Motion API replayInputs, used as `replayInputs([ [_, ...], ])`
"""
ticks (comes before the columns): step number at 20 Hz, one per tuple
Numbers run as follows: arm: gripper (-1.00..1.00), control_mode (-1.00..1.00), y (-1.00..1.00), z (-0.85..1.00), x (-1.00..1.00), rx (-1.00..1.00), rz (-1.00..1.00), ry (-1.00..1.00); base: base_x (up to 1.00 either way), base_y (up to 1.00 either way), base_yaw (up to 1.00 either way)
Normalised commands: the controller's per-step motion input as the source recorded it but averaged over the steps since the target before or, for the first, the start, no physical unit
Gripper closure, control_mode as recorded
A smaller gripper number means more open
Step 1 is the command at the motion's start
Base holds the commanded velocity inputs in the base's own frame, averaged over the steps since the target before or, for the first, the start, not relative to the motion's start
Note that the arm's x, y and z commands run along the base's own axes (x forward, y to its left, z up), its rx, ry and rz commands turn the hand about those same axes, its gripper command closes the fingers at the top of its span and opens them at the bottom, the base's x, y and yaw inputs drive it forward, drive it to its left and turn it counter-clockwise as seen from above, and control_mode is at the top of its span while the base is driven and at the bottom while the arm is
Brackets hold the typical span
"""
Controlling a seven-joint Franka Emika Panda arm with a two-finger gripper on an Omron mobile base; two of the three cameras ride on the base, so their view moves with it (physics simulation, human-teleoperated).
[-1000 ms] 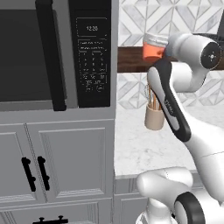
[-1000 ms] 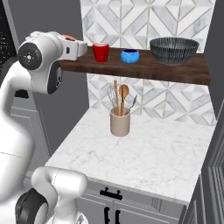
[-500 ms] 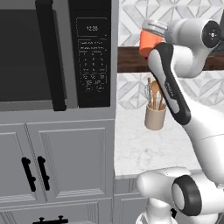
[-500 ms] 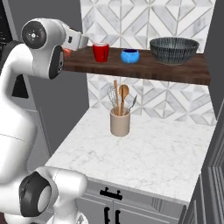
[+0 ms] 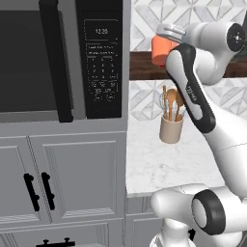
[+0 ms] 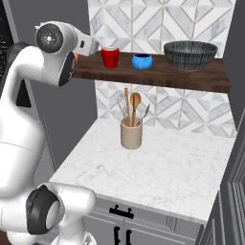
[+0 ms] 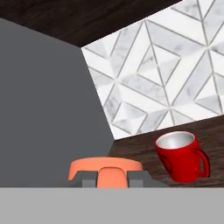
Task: Gather all objects into one cabinet and sort the glasses and bowls to opposite sides.
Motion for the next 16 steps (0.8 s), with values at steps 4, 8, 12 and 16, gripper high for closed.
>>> replayInputs([
  [4, 1.0, -1.0, 0.0, -0.3, 0.03, 0.0, 0.14, -0.02, 0.0, 0.0, 0.0],
  [8, 1.0, -1.0, 0.0, -0.16, 0.11, -0.05, 0.07, -0.16, 0.0, 0.0, 0.0],
  [12, 1.0, -1.0, 0.0, 0.0, 0.24, -0.01, 0.0, -0.17, 0.0, 0.0, 0.0],
  [16, 1.0, -1.0, 0.0, -0.02, 0.17, 0.01, 0.01, -0.06, 0.0, 0.0, 0.0],
])
